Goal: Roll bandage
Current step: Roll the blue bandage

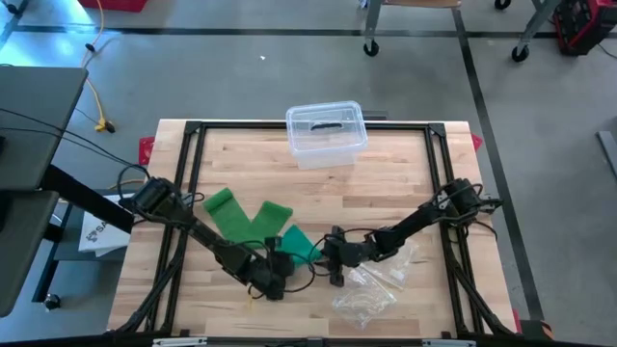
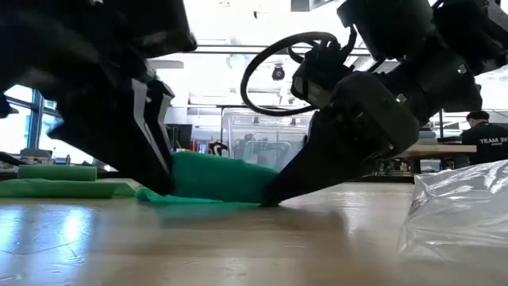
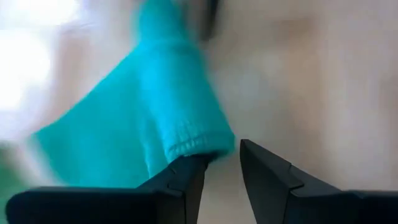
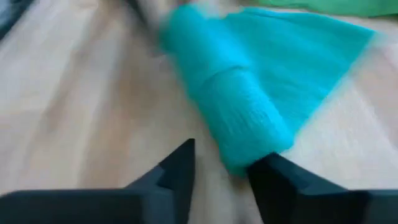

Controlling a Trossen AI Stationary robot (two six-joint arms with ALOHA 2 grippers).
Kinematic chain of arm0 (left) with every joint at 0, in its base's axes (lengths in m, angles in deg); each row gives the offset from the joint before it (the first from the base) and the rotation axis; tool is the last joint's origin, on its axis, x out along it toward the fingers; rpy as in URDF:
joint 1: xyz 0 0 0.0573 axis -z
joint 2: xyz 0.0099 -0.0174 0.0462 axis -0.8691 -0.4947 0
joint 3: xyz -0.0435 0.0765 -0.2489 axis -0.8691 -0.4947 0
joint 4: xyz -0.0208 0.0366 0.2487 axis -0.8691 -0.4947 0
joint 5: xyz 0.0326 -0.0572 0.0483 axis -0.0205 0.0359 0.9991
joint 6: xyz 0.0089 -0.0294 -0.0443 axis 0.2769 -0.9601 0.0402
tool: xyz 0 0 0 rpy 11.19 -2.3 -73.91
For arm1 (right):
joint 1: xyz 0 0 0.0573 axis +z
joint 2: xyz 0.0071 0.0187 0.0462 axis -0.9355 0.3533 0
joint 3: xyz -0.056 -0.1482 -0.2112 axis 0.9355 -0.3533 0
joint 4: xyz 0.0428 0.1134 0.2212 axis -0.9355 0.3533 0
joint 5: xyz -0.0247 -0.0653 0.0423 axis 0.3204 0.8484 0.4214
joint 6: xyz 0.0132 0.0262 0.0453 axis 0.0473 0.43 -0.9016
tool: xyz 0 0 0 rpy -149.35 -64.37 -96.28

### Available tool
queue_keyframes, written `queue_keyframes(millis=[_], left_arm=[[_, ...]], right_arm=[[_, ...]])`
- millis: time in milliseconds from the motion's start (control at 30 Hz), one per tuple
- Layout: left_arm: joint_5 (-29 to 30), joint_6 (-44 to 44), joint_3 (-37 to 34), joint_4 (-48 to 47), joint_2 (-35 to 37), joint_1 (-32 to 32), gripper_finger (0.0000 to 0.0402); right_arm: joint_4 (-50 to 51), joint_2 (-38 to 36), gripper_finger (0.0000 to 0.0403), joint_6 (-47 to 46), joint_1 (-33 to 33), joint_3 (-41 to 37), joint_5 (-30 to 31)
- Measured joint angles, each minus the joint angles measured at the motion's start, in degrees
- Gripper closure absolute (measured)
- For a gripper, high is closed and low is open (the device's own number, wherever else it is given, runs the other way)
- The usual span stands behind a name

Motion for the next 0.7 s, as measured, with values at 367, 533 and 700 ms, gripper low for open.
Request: queue_keyframes(millis=[367,533,700], left_arm=[[10.1,-0.3,0.1,-6.2,1.3,1.4,0.0272],[10.0,0.3,0.1,-8.4,1.9,3.9,0.0246],[12.4,0.5,-2.7,-3.3,1.9,5.9,0.0238]], right_arm=[[-5.2,-4.1,0.0393,-4.2,3.2,0.3,3.0],[1.0,-6.3,0.0401,-7.2,5.3,0.3,10.5],[7.8,-7.1,0.0402,-13.0,6.0,0.3,12.3]])
